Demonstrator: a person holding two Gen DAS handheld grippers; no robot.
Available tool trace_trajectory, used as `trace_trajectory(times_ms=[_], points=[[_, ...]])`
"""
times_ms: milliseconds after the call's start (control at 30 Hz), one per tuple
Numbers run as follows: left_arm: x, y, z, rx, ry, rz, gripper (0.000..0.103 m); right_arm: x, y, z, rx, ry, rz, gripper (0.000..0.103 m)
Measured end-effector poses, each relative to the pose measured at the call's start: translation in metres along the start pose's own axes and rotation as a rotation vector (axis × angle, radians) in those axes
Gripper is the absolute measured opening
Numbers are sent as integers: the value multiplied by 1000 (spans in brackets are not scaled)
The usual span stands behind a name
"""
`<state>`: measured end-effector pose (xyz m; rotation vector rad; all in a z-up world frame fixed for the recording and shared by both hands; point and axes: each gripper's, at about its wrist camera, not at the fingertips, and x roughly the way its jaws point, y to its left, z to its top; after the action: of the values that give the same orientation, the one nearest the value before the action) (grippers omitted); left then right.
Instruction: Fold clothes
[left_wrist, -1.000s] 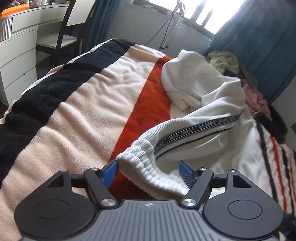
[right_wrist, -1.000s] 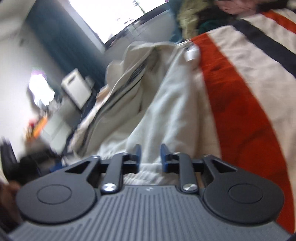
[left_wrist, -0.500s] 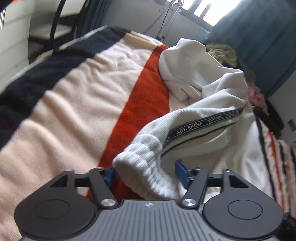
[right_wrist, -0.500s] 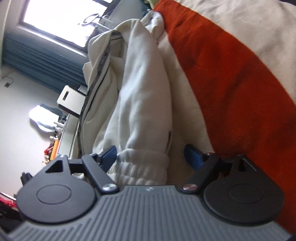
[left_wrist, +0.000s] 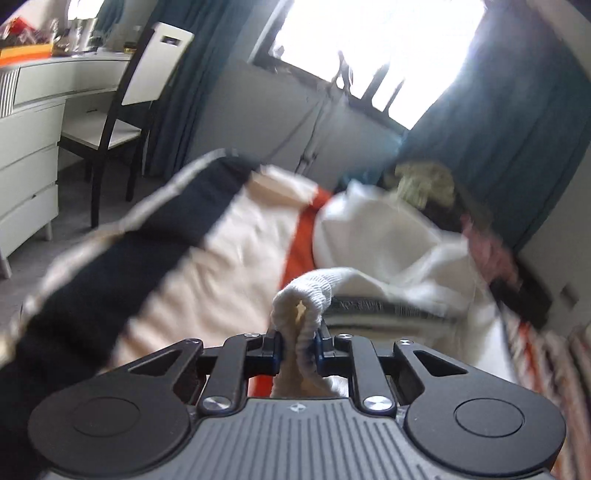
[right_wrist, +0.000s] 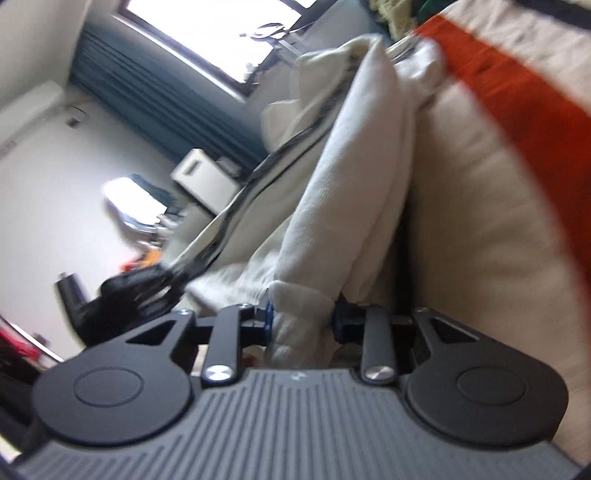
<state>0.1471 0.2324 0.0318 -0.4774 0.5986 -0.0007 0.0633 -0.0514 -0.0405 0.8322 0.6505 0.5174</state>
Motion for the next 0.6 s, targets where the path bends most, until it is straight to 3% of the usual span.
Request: trace_trajectory(times_ms=[67, 300, 433, 533, 600], points=[[-6, 24, 40, -69, -17, -8, 17, 31, 29, -16, -12, 33, 82, 31], [-2, 99, 170, -55, -110, 239, 16, 186, 132, -58, 2, 171, 350, 29], [46, 139, 197, -57, -62, 378, 16, 274, 152, -74, 44, 309, 334, 29], [90, 170, 199, -110, 14, 420, 17, 297, 153, -74, 18, 381, 299, 29], [113, 181, 193, -92, 74, 430, 17, 311, 154, -73, -2, 427, 276, 29]])
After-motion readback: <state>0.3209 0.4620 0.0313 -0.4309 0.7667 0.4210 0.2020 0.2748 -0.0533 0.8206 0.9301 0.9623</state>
